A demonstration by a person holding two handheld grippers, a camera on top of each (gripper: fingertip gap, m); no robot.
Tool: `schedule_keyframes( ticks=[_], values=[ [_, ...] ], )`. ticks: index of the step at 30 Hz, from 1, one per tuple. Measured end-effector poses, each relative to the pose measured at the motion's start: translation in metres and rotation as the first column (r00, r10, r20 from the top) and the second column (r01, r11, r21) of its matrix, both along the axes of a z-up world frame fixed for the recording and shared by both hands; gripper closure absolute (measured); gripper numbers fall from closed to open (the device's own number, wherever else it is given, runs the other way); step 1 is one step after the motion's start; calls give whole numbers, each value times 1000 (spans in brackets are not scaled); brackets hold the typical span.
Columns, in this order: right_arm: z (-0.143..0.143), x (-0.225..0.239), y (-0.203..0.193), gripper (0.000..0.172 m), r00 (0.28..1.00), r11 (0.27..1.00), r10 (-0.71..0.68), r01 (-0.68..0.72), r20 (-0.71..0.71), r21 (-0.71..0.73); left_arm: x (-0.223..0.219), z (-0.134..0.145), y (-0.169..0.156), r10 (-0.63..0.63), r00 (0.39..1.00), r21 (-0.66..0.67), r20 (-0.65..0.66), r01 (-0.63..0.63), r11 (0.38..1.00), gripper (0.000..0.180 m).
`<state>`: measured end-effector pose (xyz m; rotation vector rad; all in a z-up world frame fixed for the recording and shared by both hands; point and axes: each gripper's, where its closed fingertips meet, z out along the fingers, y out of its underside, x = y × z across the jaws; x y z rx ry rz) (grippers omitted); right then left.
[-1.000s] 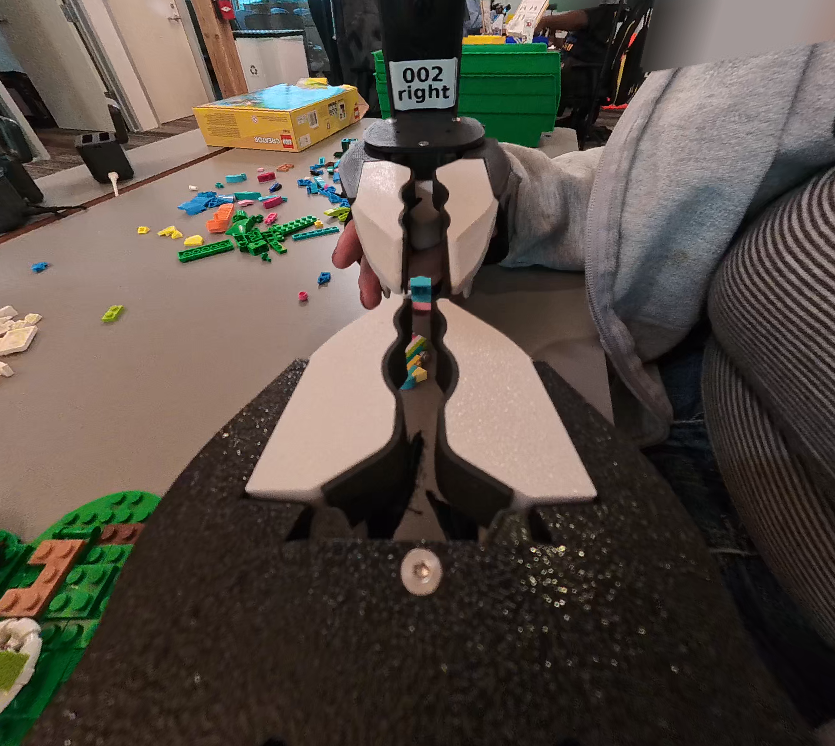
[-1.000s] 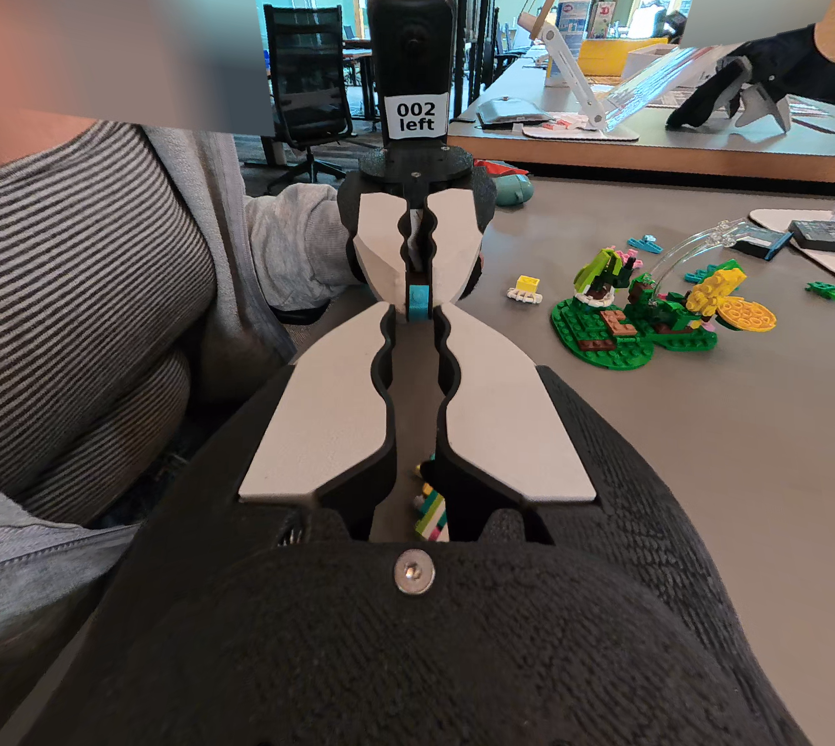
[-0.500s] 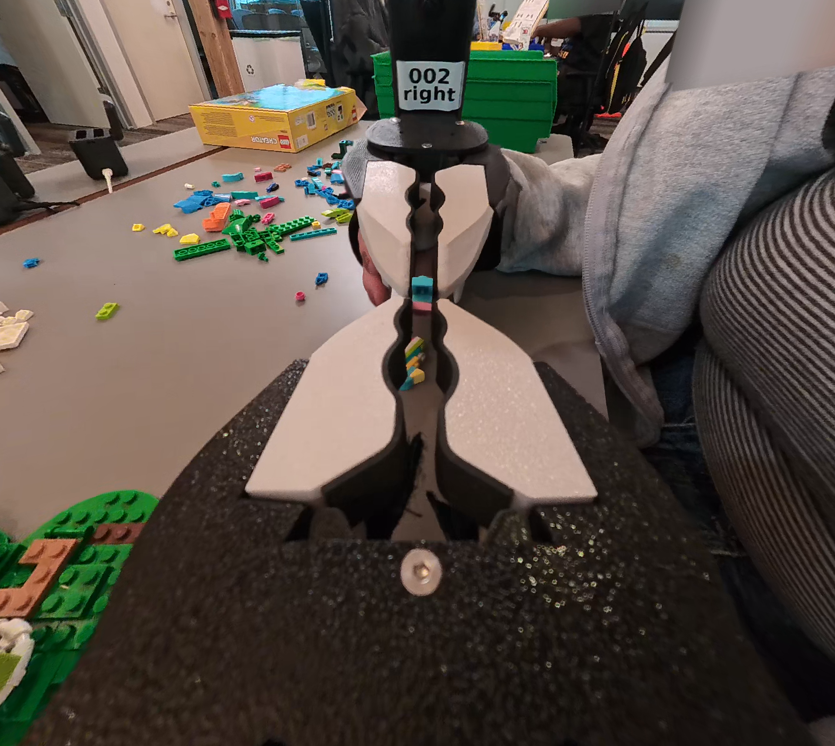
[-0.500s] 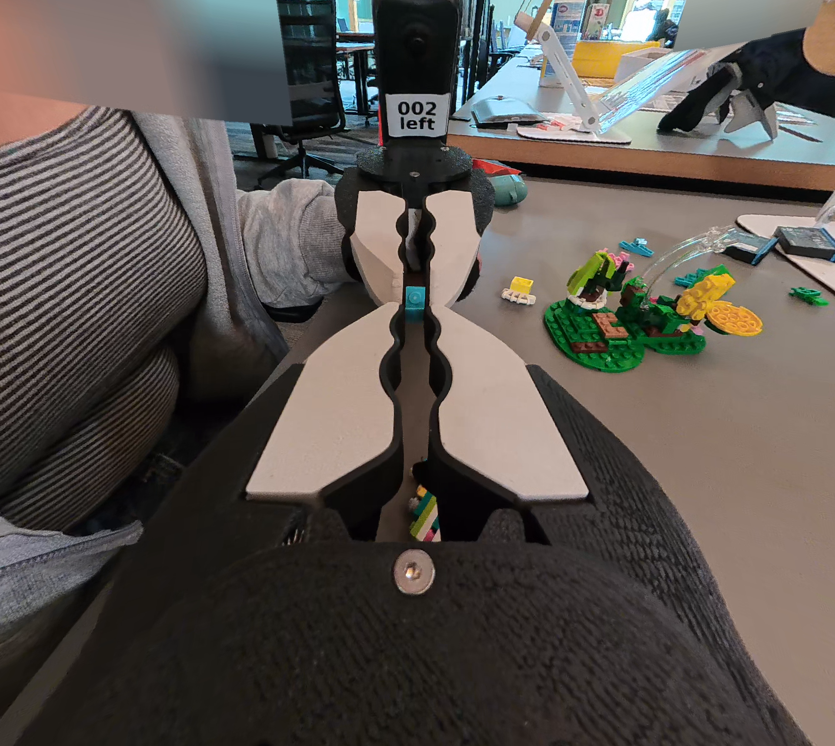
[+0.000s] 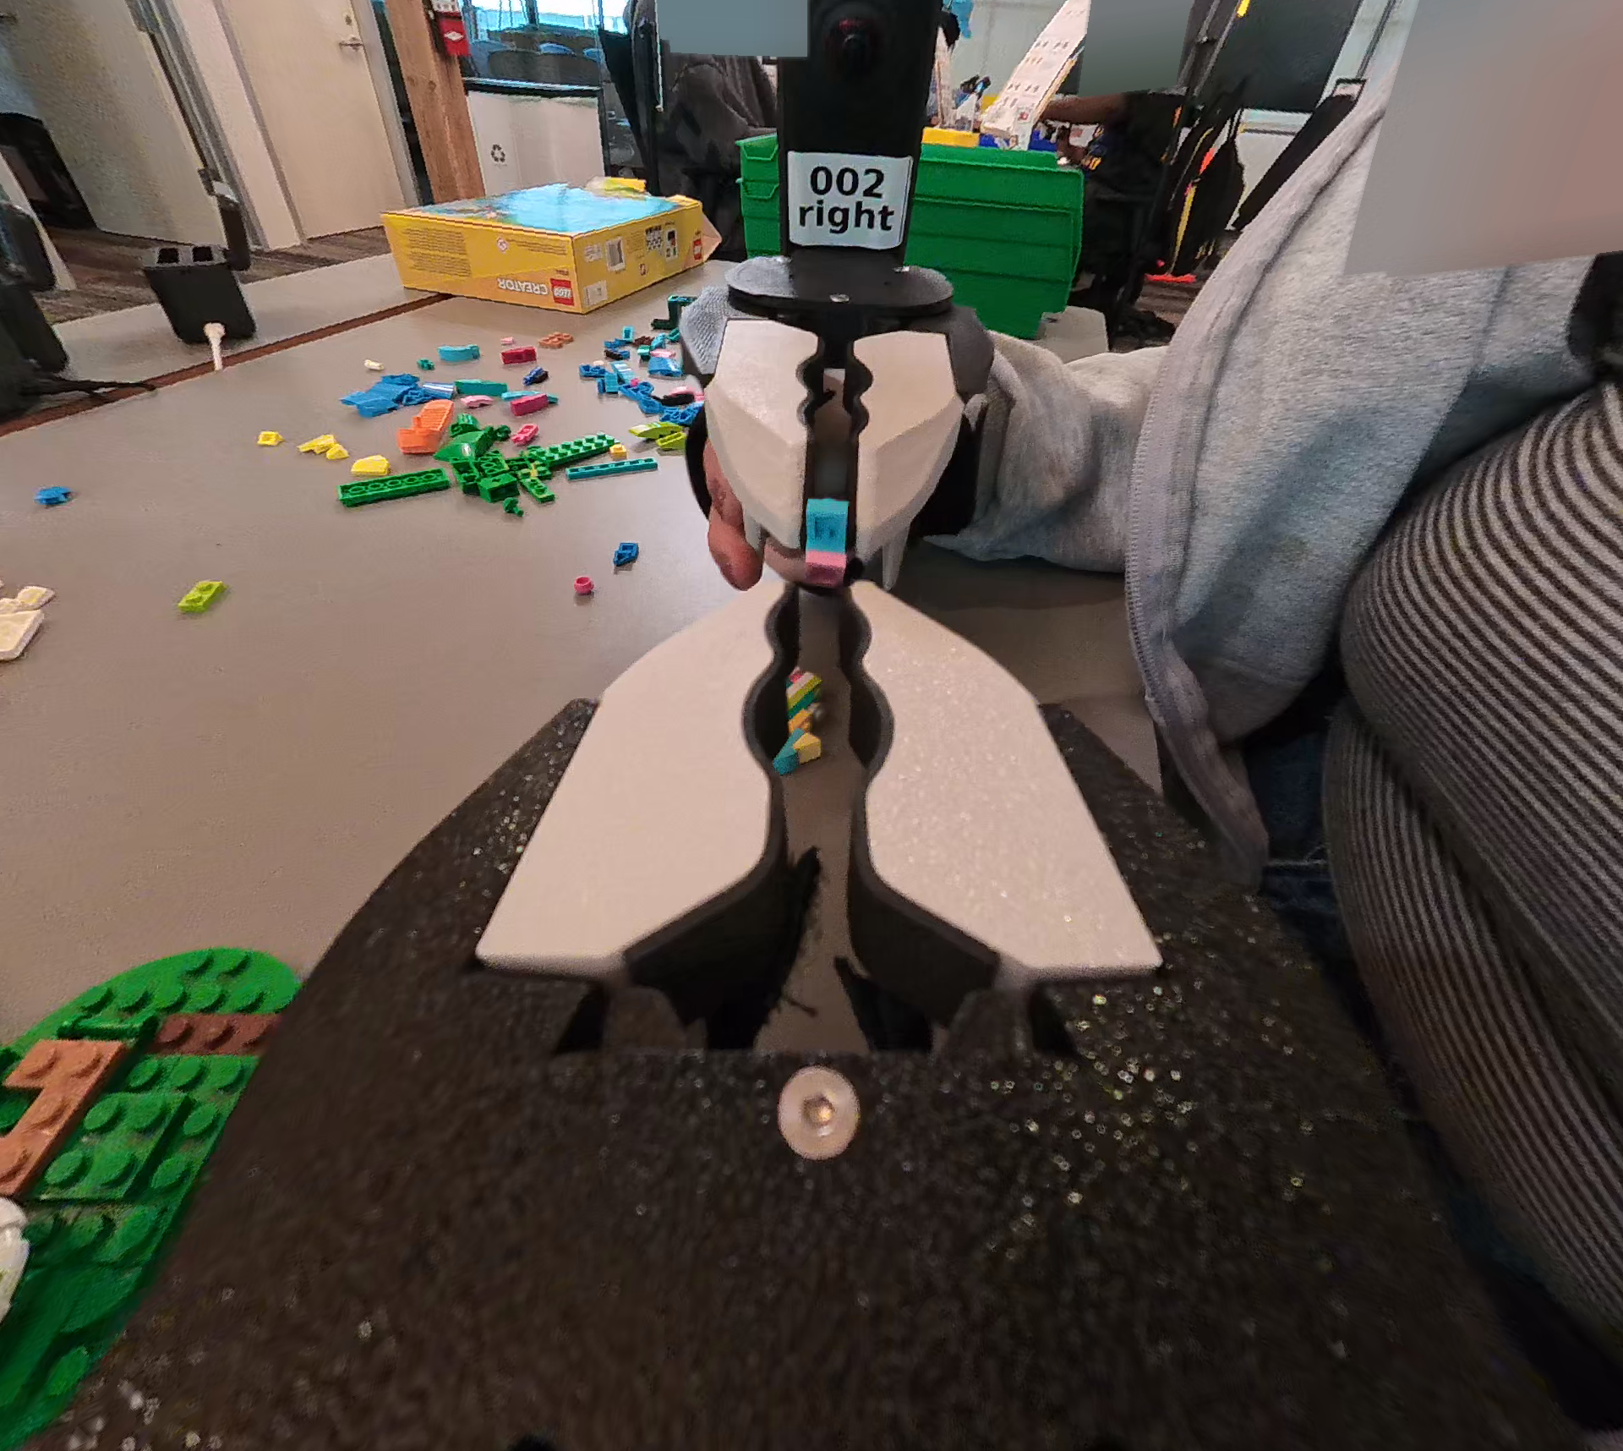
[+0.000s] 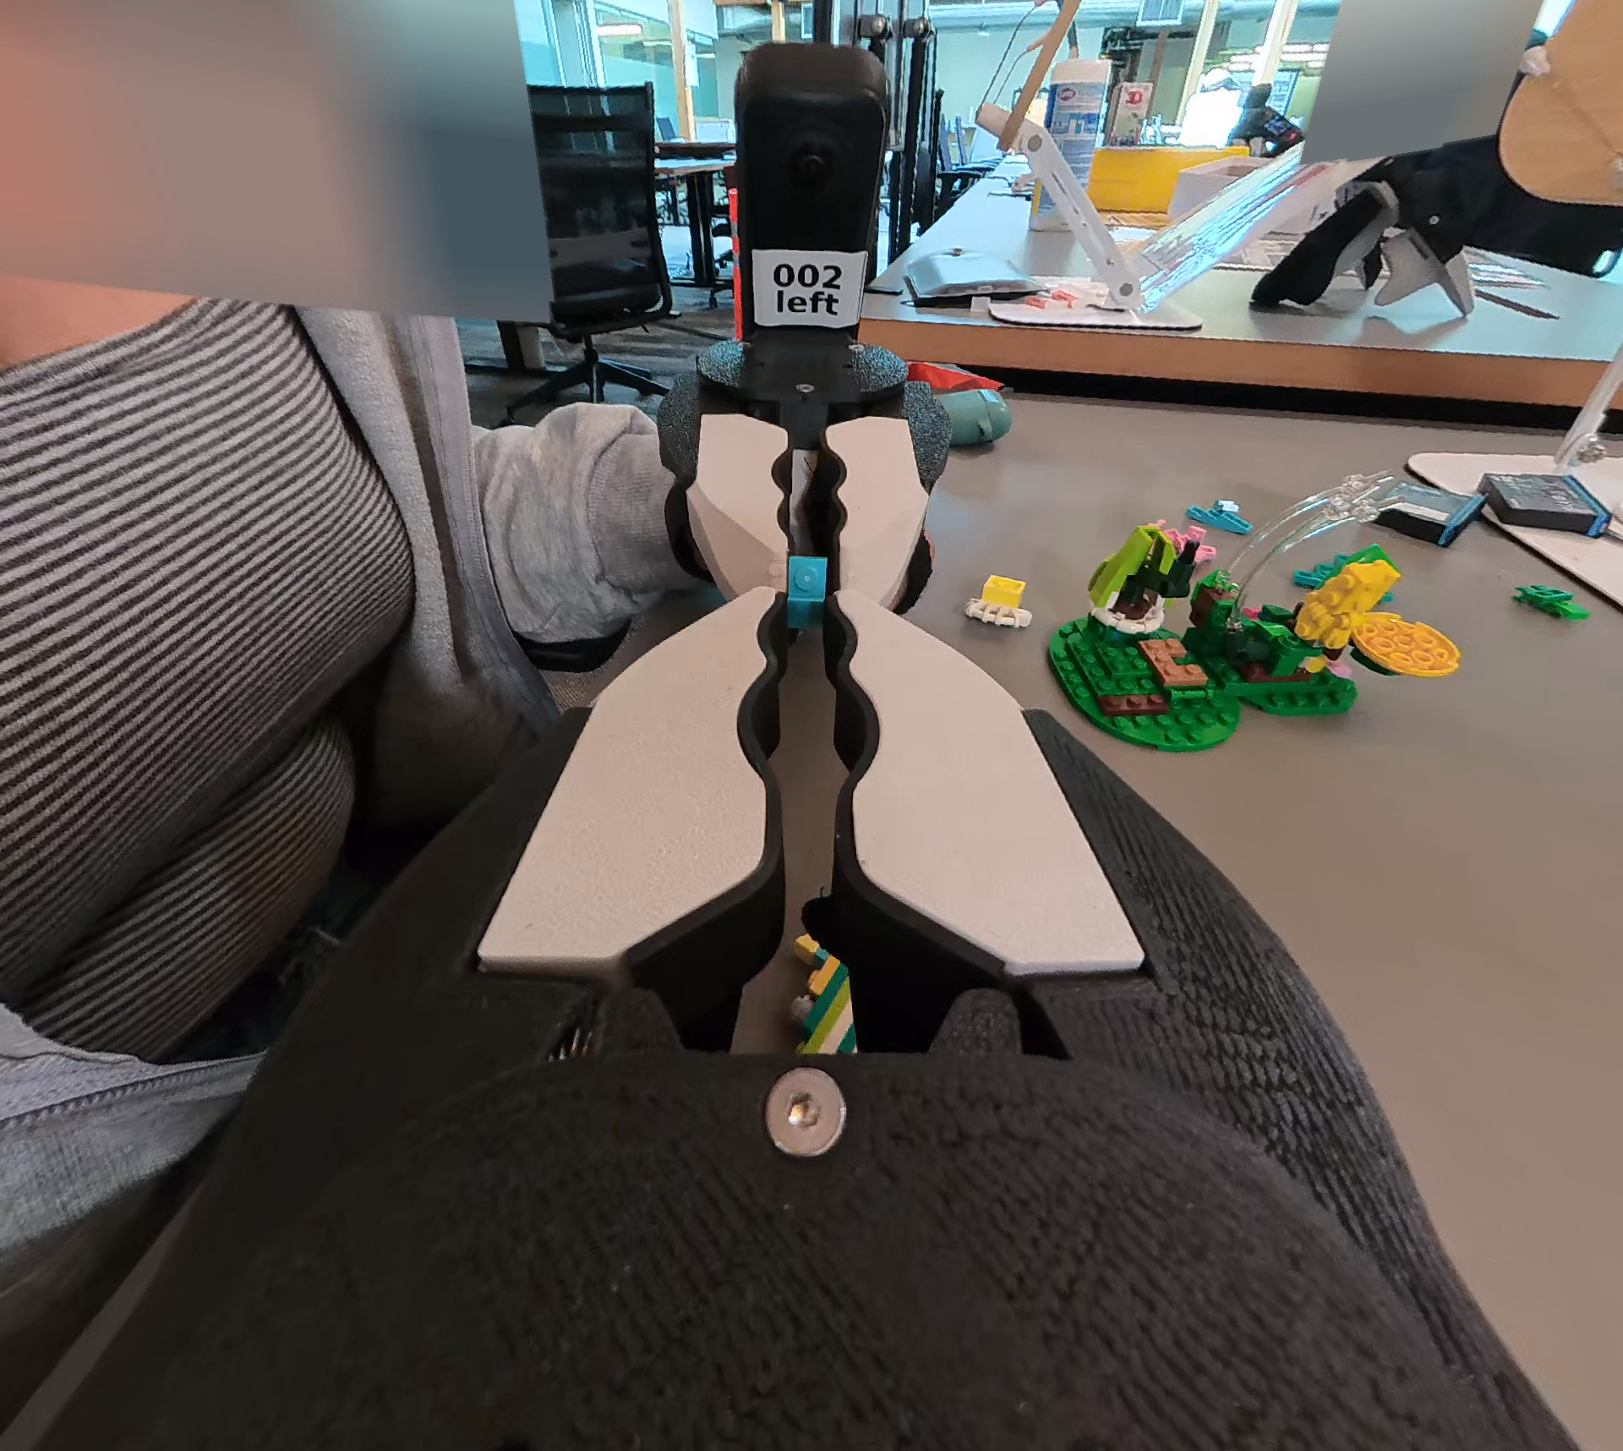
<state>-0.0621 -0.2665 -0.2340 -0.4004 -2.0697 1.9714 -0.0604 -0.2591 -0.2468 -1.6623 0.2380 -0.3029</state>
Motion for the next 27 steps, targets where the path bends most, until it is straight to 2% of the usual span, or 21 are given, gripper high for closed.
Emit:
schedule_keyframes(
  ticks=[4,14,27],
  values=[
    [0,1,0,166,1000,1000,3,-3,-2,0,2,0,0,-13,1000,-1,6,13,1000,175],
    [-2,2,-4,166,1000,1000,12,-12,-3,21,8,3,-1,-57,998,7,41,57,998,165],
    [-1,5,-7,166,1000,999,29,-29,-4,24,9,2,-2,-61,997,4,36,61,998,172]
  ],
)
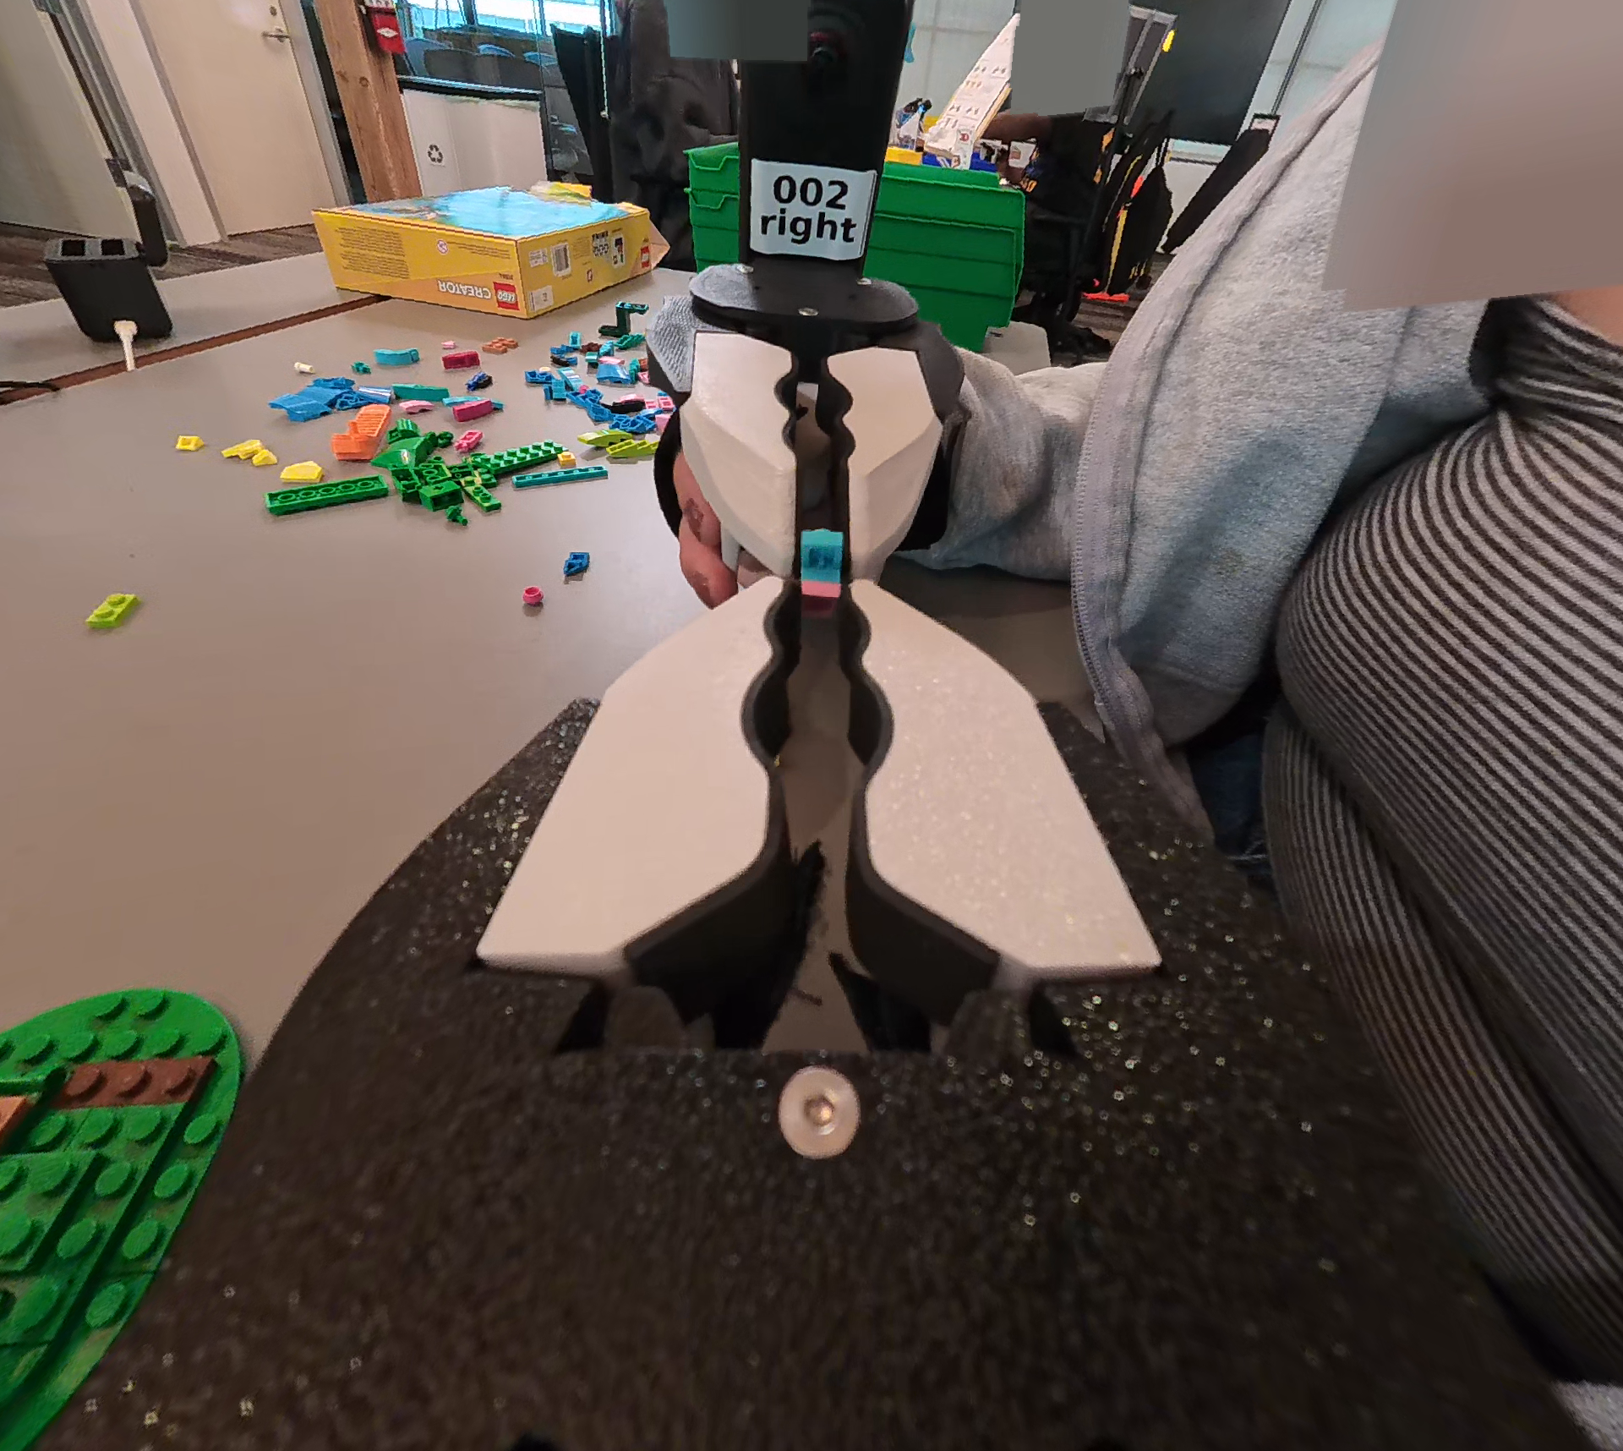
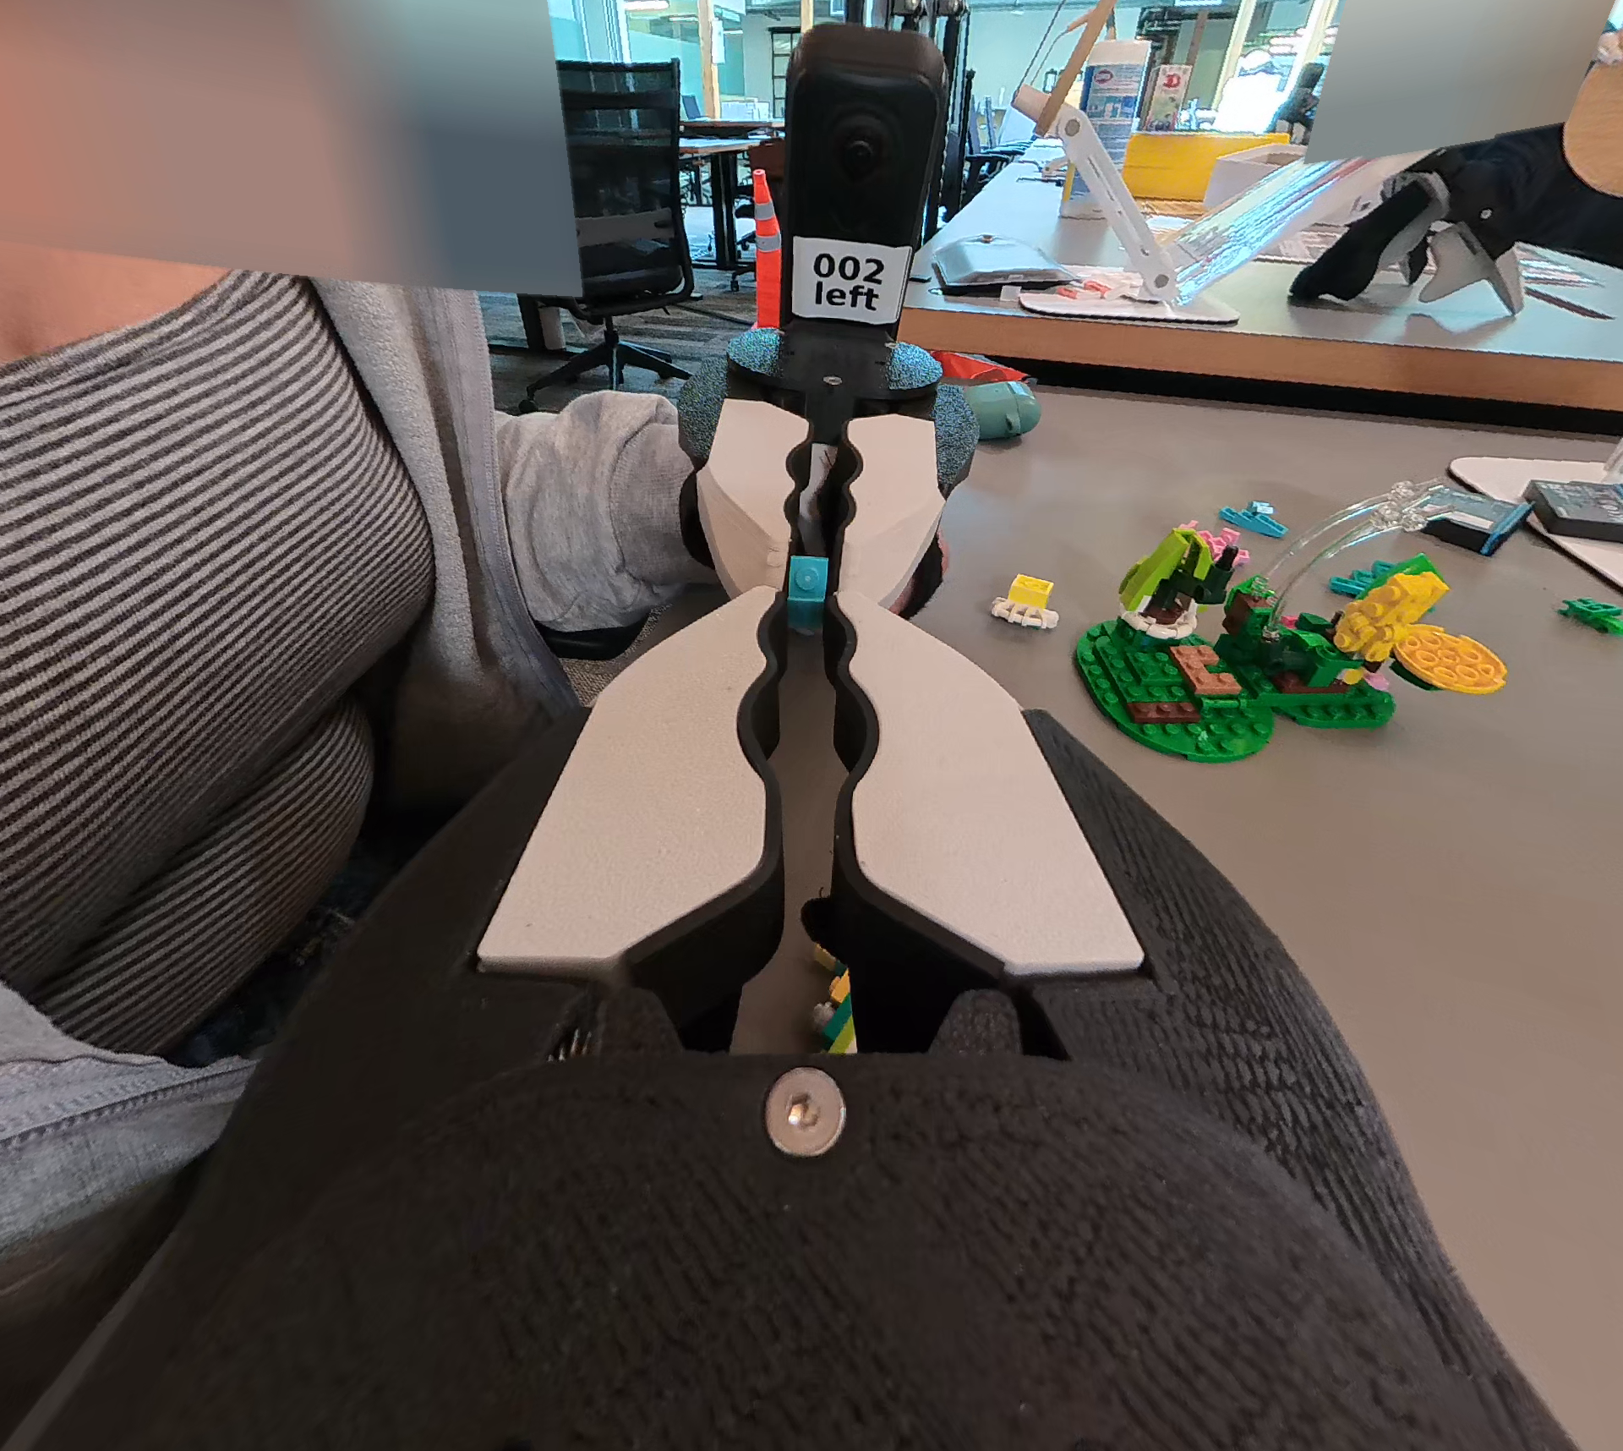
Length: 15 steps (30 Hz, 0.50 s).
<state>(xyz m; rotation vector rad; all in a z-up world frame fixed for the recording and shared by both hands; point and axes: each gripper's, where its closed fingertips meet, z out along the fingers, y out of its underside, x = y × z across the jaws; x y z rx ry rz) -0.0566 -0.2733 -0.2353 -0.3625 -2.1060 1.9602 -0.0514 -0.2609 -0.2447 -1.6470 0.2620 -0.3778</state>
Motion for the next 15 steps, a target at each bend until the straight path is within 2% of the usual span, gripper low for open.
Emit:
schedule_keyframes(
  ticks=[5,9,15],
  values=[
    [-4,0,1,165,1000,1000,-9,9,-10,24,2,-8,3,8,997,-37,-75,-11,999,173],
    [-4,-1,1,165,1000,999,-17,16,15,50,0,-8,4,32,992,-18,-119,-35,999,173],
    [5,16,-2,166,984,990,138,-134,114,-49,20,1,-3,-114,992,28,-58,116,993,173]
  ],
)
